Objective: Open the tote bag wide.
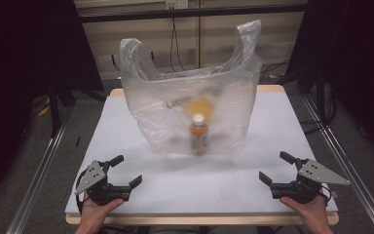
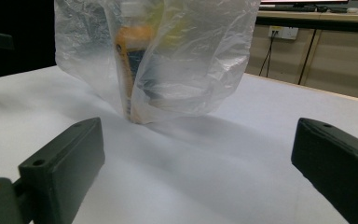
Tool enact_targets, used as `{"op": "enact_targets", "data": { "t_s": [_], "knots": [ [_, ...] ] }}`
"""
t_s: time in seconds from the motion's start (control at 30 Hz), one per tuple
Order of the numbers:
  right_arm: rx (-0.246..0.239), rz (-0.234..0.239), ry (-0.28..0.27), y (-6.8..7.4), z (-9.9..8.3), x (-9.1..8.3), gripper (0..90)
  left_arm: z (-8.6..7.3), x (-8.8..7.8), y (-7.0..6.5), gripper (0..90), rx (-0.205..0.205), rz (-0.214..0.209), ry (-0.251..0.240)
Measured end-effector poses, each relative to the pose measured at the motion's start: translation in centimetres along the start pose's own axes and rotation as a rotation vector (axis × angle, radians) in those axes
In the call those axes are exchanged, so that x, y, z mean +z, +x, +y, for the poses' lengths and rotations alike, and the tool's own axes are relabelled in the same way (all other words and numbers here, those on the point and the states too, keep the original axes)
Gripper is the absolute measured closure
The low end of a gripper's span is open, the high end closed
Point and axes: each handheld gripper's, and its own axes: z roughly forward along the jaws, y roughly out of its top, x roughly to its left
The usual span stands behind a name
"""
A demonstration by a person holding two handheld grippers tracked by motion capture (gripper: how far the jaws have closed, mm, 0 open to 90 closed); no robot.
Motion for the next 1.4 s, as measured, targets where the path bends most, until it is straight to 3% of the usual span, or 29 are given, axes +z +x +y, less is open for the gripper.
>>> {"op": "enact_targets", "data": {
  "t_s": [0.1,0.2,0.3,0.37,0.4,0.43,0.47,0.6,0.63,0.67,0.8,0.9,0.97,1.0,1.03,1.13,1.17,1.27,1.3,1.33,1.37,1.4],
  "knots": [
    [0.002,-0.003,-0.002,-0.1,0.1,0.0,4.2,-0.1,0.2,-0.1,5.9,-0.033,0.014,-0.005],
    [0.006,0.008,0.002,-0.1,0.1,0.1,7.5,-0.1,0.2,-0.1,10.0,-0.030,0.003,0.008],
    [0.009,0.023,0.011,-0.1,0.1,0.1,15.7,-0.1,0.1,0.0,18.9,-0.025,-0.007,0.012],
    [0.007,0.034,0.012,-0.1,0.1,0.2,20.0,-0.1,0.1,0.2,19.6,-0.011,-0.013,0.026],
    [0.010,0.053,0.014,-0.2,0.1,0.2,27.6,-0.1,0.1,0.3,29.5,-0.005,-0.029,0.024],
    [0.017,0.058,0.014,-0.2,0.1,0.2,30.4,0.0,0.1,0.3,30.4,-0.007,-0.029,0.024],
    [0.018,0.065,0.015,-0.2,0.1,0.2,33.6,0.0,0.2,0.2,33.4,-0.044,-0.038,0.016],
    [0.022,0.097,0.029,-0.5,0.2,0.4,44.8,0.0,0.2,0.4,43.4,-0.034,-0.043,0.028],
    [0.024,0.098,0.028,-0.4,0.2,0.4,47.9,0.1,0.2,0.5,49.2,-0.040,-0.061,0.031],
    [0.020,0.099,0.032,-0.4,0.3,0.4,51.3,0.2,0.2,0.6,51.7,-0.045,-0.109,0.041],
    [0.016,0.122,0.027,-0.5,0.6,0.5,60.7,0.2,0.4,0.1,55.0,-0.055,-0.084,0.046],
    [0.020,0.144,0.036,-0.4,0.7,0.7,67.5,0.3,0.4,0.0,63.5,-0.051,-0.114,0.057],
    [0.022,0.152,0.043,-0.3,0.9,0.7,71.8,0.6,0.3,-0.3,69.1,-0.027,-0.143,0.077],
    [0.029,0.170,0.039,-0.3,0.9,0.8,75.4,0.7,0.3,-0.5,71.4,-0.049,-0.157,0.067],
    [0.023,0.180,0.041,-0.3,1.0,0.8,78.5,0.9,0.3,-0.4,74.5,-0.028,-0.163,0.071],
    [0.021,0.190,0.047,-0.3,1.1,0.8,79.6,1.0,0.4,-0.7,78.1,-0.064,-0.198,0.067],
    [0.013,0.184,0.055,-0.1,1.3,0.9,79.9,1.2,0.4,-0.6,83.0,-0.028,-0.190,0.082],
    [0.020,0.196,0.063,-0.1,1.5,1.1,83.1,1.5,0.5,-0.9,84.0,-0.056,-0.193,0.087],
    [0.021,0.198,0.066,-0.1,1.7,1.2,85.0,1.5,0.6,-0.6,84.9,-0.064,-0.228,0.099],
    [0.027,0.205,0.068,-0.1,1.7,1.3,86.1,1.5,0.6,-0.7,86.3,-0.072,-0.200,0.103],
    [0.029,0.206,0.067,-0.2,1.8,1.5,87.3,1.6,0.7,-0.5,87.1,-0.073,-0.225,0.104],
    [0.031,0.207,0.072,-0.2,2.0,1.6,88.7,1.7,0.7,-0.5,88.5,-0.086,-0.208,0.104]
  ]
}}
